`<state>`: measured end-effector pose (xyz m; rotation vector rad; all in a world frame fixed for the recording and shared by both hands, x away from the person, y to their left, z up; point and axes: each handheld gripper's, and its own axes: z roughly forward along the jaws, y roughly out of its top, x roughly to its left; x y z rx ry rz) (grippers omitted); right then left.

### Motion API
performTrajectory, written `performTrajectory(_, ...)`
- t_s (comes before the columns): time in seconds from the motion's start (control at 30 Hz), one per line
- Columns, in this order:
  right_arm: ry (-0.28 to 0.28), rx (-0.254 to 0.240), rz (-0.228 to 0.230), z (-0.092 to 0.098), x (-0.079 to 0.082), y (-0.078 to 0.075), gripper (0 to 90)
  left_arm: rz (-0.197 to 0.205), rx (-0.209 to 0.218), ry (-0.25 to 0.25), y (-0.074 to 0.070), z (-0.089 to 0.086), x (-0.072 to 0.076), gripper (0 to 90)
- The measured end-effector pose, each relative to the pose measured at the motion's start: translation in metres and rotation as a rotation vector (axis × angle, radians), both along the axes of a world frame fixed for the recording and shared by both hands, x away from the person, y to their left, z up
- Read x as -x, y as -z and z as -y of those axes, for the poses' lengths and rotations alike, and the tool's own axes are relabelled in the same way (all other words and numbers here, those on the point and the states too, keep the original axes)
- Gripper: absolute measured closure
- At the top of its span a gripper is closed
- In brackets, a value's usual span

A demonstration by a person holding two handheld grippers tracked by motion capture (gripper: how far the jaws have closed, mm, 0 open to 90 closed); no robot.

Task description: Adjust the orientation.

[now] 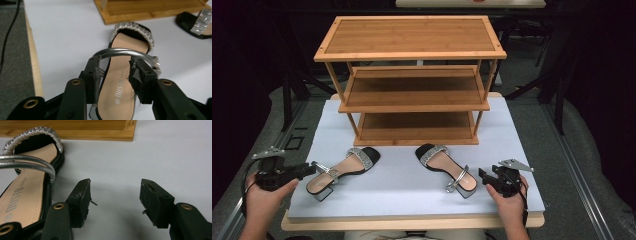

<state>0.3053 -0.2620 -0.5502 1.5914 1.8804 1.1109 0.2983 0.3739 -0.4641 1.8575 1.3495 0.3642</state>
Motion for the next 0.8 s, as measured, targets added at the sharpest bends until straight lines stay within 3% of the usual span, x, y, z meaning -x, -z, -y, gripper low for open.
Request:
performTrajectory(0.03,0.000,0.000,0.000,0.000,0.000,0.000,41.3,0.000,0.000,0.000,0.000,0.000,0.000,55.9)
performTrajectory(0.07,0.004,-0.003,0.004,0.000,-0.001,0.000,41.3,0.042,0.028,0.014,-0.012,0.002,0.001,52.7)
performTrajectory(0.13,-0.002,-0.002,0.001,-0.001,-0.001,0.000,41.2,0.055,0.037,0.029,-0.018,0.005,-0.001,44.6)
performTrajectory(0.2,-0.013,0.002,-0.007,-0.003,-0.001,0.000,41.1,0.015,-0.021,0.108,-0.028,0.022,-0.020,38.2)
performTrajectory(0.23,-0.013,0.002,-0.007,-0.003,-0.001,0.000,41.1,0.015,-0.021,0.108,-0.028,0.022,-0.020,35.3)
performTrajectory(0.27,-0.012,0.006,-0.007,-0.004,-0.001,0.000,41.1,-0.044,-0.093,0.158,-0.028,0.036,-0.037,33.9)
performTrajectory(0.3,-0.012,0.006,-0.007,-0.004,-0.001,0.000,41.1,-0.044,-0.093,0.158,-0.028,0.036,-0.037,33.4)
performTrajectory(0.33,-0.018,0.009,-0.009,-0.005,-0.002,0.001,41.0,-0.103,-0.175,0.192,-0.022,0.051,-0.053,32.7)
performTrajectory(0.37,-0.017,0.008,-0.009,-0.005,-0.002,0.001,41.0,-0.143,-0.210,0.210,-0.018,0.057,-0.060,32.2)
performTrajectory(0.4,-0.017,0.008,-0.009,-0.005,-0.002,0.001,41.0,-0.143,-0.210,0.210,-0.018,0.057,-0.060,31.9)
performTrajectory(0.43,-0.011,0.005,-0.012,-0.003,-0.002,0.001,41.0,-0.217,-0.299,0.259,-0.009,0.070,-0.074,31.7)
performTrajectory(0.47,-0.010,0.003,-0.011,-0.003,-0.002,0.001,41.0,-0.256,-0.341,0.280,-0.004,0.075,-0.079,31.2)
performTrajectory(0.5,-0.001,0.008,-0.010,-0.002,-0.001,0.002,41.0,-0.256,-0.341,0.280,-0.004,0.075,-0.079,30.7)
performTrajectory(0.53,-0.013,-0.005,-0.009,-0.001,-0.002,0.002,41.0,-0.337,-0.419,0.312,0.007,0.083,-0.089,30.7)
performTrajectory(0.57,-0.013,-0.005,-0.009,-0.001,-0.002,0.002,41.0,-0.337,-0.419,0.312,0.007,0.083,-0.089,30.9)
performTrajectory(0.6,0.013,0.013,-0.009,-0.001,-0.001,0.002,41.0,-0.360,-0.447,0.324,0.011,0.086,-0.092,30.9)
performTrajectory(0.67,-0.018,-0.010,-0.015,0.001,-0.001,0.002,41.0,-0.430,-0.480,0.335,0.018,0.091,-0.097,31.0)
performTrajectory(0.7,-0.021,-0.013,-0.015,0.000,-0.001,0.002,40.9,-0.481,-0.519,0.360,0.023,0.094,-0.101,31.0)
performTrajectory(0.73,-0.021,-0.013,-0.015,0.000,-0.001,0.002,40.9,-0.481,-0.519,0.360,0.023,0.094,-0.101,31.2)
performTrajectory(0.8,-0.017,-0.005,-0.017,-0.001,-0.002,0.002,40.9,-0.531,-0.554,0.379,0.029,0.096,-0.103,31.9)
